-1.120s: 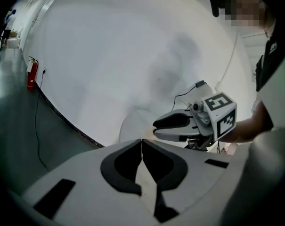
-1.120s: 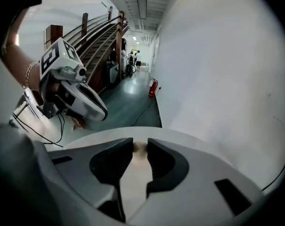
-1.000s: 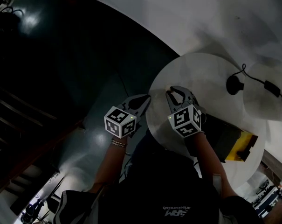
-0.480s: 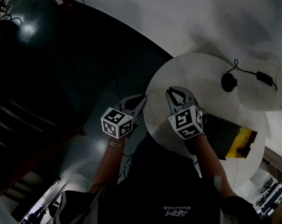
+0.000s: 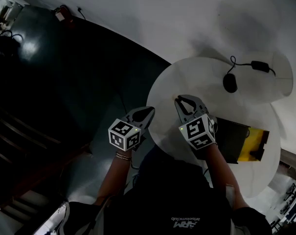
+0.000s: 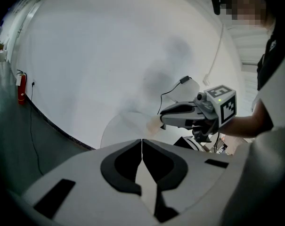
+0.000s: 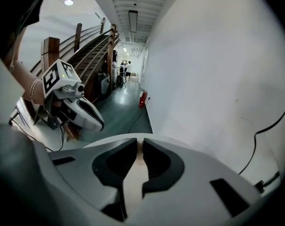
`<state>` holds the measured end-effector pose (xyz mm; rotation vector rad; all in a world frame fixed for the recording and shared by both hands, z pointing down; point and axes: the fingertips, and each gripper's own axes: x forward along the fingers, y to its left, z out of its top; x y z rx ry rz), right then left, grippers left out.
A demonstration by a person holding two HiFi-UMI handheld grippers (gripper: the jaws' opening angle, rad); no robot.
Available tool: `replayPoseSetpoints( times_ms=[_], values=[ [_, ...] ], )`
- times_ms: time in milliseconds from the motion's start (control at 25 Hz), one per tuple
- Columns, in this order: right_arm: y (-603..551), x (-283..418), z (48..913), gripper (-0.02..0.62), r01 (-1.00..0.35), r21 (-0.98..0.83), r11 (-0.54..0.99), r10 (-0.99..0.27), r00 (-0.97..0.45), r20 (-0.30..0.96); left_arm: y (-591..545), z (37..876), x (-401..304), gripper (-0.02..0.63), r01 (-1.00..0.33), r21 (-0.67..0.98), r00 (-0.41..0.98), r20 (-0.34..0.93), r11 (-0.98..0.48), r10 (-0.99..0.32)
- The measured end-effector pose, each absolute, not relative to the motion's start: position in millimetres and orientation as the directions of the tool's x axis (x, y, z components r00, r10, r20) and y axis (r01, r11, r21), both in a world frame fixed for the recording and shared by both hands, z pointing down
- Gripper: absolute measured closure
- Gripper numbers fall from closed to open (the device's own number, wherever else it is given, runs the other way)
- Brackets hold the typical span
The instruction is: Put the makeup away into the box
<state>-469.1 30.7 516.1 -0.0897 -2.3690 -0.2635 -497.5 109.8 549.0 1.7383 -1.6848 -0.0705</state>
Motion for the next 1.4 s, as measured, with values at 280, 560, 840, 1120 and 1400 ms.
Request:
replayPoseSetpoints(
  times_ms=[280,560,840,1120,1400],
  values=[
    [16.3,-425.3,502.8,0.538,0.071,0.19,0.979,-0.078,-0.734,0.675,96.6,539.7,-463.0,0.584,-0.869,0.493,0.209,0.411,0.023,-0.887],
    [-0.4,-378.6,492.3,0.537,-0.013,0.192,0.981,-0.138,-0.744,0.654,85.9,533.6,-424.7,0.584,-0.896,0.442,0.262,0.43,-0.052,-0.864],
    [-17.8,-325.5,479.5,0.537,-0.071,0.186,0.98,-0.175,-0.754,0.633,76.8,520.5,-381.8,0.584,-0.898,0.438,0.258,0.428,-0.051,-0.866],
    [-42.0,-269.8,469.2,0.537,-0.131,0.188,0.973,-0.22,-0.759,0.612,53.9,509.5,-333.5,0.584,-0.902,0.421,0.287,0.427,-0.092,-0.857],
    [-70.0,-212.0,467.6,0.537,-0.197,0.175,0.965,-0.263,-0.757,0.598,27.6,500.0,-289.9,0.584,-0.907,0.401,0.312,0.425,-0.132,-0.85]
  ],
)
